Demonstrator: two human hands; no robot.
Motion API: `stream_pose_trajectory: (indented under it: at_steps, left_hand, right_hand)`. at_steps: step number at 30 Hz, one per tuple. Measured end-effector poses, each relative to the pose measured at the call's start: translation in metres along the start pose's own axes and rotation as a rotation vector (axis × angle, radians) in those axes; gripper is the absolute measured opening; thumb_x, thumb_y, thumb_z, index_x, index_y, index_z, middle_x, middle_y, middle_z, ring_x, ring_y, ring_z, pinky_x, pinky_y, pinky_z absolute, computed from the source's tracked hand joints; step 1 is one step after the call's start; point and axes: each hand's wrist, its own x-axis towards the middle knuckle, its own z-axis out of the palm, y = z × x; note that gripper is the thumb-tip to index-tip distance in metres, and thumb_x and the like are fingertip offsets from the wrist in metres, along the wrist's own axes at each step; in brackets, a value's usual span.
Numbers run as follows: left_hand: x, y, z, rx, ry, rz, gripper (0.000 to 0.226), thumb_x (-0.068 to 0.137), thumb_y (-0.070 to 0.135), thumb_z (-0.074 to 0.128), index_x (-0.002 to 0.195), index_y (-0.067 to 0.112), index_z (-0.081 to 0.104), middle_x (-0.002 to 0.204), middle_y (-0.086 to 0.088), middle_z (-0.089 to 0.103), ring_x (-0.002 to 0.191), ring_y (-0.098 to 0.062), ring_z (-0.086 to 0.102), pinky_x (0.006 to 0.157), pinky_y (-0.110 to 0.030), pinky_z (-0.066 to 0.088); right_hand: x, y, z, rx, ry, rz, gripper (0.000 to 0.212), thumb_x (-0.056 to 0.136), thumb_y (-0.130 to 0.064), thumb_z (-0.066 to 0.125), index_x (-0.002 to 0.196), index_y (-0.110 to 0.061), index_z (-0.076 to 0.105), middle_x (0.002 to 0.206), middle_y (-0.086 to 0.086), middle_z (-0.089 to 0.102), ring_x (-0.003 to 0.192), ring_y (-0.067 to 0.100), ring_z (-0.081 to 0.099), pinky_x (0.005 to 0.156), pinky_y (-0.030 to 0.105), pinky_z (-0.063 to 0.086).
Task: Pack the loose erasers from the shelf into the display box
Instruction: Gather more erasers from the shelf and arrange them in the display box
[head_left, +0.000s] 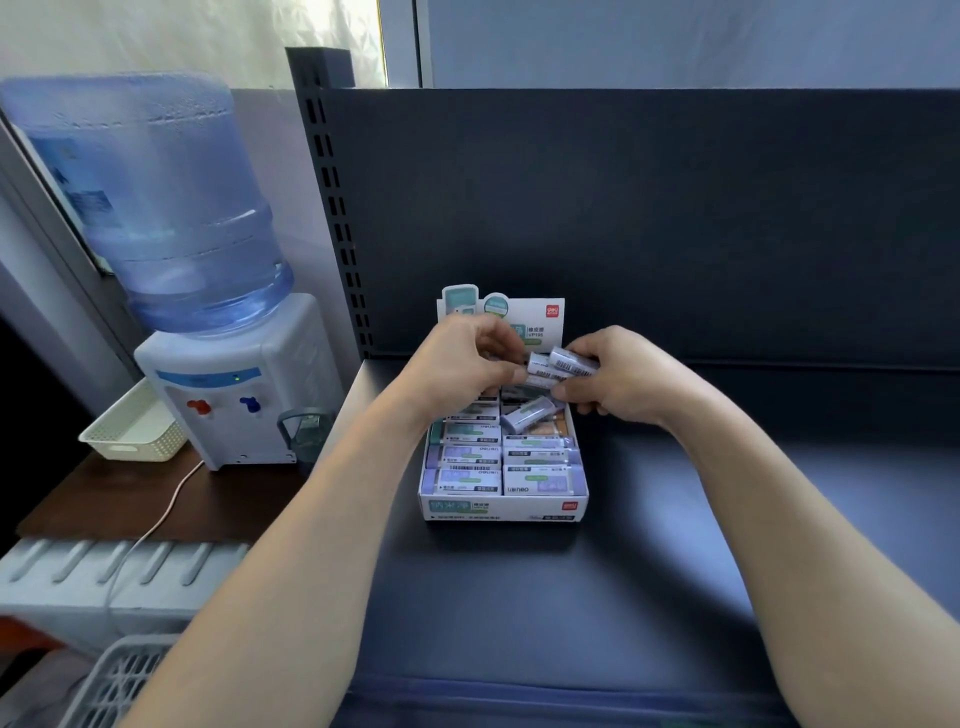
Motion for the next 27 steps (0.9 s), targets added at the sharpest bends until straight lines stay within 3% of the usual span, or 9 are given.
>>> stream_pose_trajectory:
  at_steps: [2,4,6,8,12,17,21,24,27]
  left_hand:
    - [-0.001,0.001,-0.005,-0.037,0.030,-0.003,0.011,0.082,0.005,0.070,0.089,0.011,0.064,0.083,-0.004,0.067,0.070,-0.016,0.061,0.067,-0.030,0.054]
    - [0.000,0.000,-0.011,0.161,0.085,0.060,0.008,0.087,0.011,0.063,0.086,0.017,0.068,0.084,0.001,0.066,0.075,-0.015,0.059,0.072,-0.030,0.051]
    - [-0.003,0.000,-0.011,0.413,0.043,0.099,0.018,0.089,0.013,0.057,0.092,0.021,0.073,0.093,0.008,0.064,0.089,-0.011,0.058,0.082,-0.024,0.047]
    - [-0.005,0.001,-0.005,0.582,-0.055,0.076,0.025,0.090,0.018,0.051,0.102,0.022,0.073,0.104,0.007,0.061,0.097,-0.014,0.056,0.088,-0.029,0.048]
    - [-0.001,0.001,0.002,0.804,-0.104,0.059,0.026,0.091,0.026,0.046,0.105,0.023,0.068,0.110,0.001,0.058,0.094,-0.022,0.055,0.082,-0.040,0.051]
    - [-0.001,0.004,0.008,0.908,-0.091,0.070,0.022,0.089,0.026,0.045,0.103,0.019,0.062,0.104,-0.002,0.055,0.093,-0.026,0.055,0.077,-0.038,0.050]
    - [0.000,0.011,0.008,0.891,-0.108,0.018,0.004,0.084,0.023,0.052,0.084,0.020,0.056,0.082,0.001,0.051,0.080,-0.024,0.052,0.065,-0.033,0.044]
    - [0.004,0.013,0.011,0.855,-0.113,-0.029,0.020,0.080,0.017,0.056,0.063,0.019,0.046,0.068,0.002,0.047,0.073,-0.023,0.050,0.058,-0.030,0.038]
    - [0.008,0.012,0.012,0.791,-0.089,-0.059,0.028,0.078,0.012,0.058,0.056,0.020,0.043,0.064,0.003,0.047,0.072,-0.023,0.052,0.057,-0.029,0.037]
  right_hand:
    - [0.000,0.001,-0.001,-0.035,0.018,0.000,0.006,0.084,-0.013,0.069,0.089,-0.011,0.068,0.062,-0.001,0.061,0.054,0.010,0.055,0.055,0.024,0.042]
    - [-0.001,0.001,-0.003,-0.057,0.048,0.005,0.006,0.085,-0.014,0.067,0.090,-0.010,0.067,0.062,0.000,0.060,0.054,0.011,0.054,0.052,0.023,0.041]
    - [-0.001,0.002,-0.005,-0.062,0.076,0.014,0.007,0.086,-0.015,0.066,0.091,-0.009,0.066,0.064,0.001,0.060,0.056,0.013,0.055,0.052,0.024,0.041]
    - [0.000,0.003,-0.004,-0.055,0.086,0.021,0.008,0.087,-0.014,0.065,0.092,-0.008,0.066,0.066,0.001,0.060,0.058,0.013,0.056,0.053,0.024,0.043]
    - [0.001,0.003,0.000,-0.014,0.072,0.021,0.005,0.087,-0.011,0.064,0.091,-0.009,0.065,0.069,0.001,0.061,0.058,0.013,0.058,0.052,0.022,0.048]
    - [0.002,0.002,0.002,0.060,0.059,0.034,0.006,0.087,-0.008,0.065,0.088,-0.013,0.063,0.075,0.003,0.062,0.058,0.011,0.059,0.043,0.013,0.044]
    - [0.002,0.002,0.003,0.075,0.066,0.040,0.009,0.086,-0.006,0.065,0.085,-0.014,0.062,0.075,0.005,0.063,0.056,0.013,0.059,0.046,0.016,0.046]
    - [0.002,0.002,0.003,0.085,0.068,0.043,0.009,0.085,-0.005,0.065,0.088,-0.013,0.063,0.076,0.007,0.065,0.056,0.014,0.060,0.048,0.017,0.048]
    - [0.002,0.001,0.003,0.109,0.065,0.050,0.010,0.085,-0.004,0.065,0.090,-0.012,0.063,0.077,0.006,0.064,0.057,0.013,0.060,0.044,0.013,0.046]
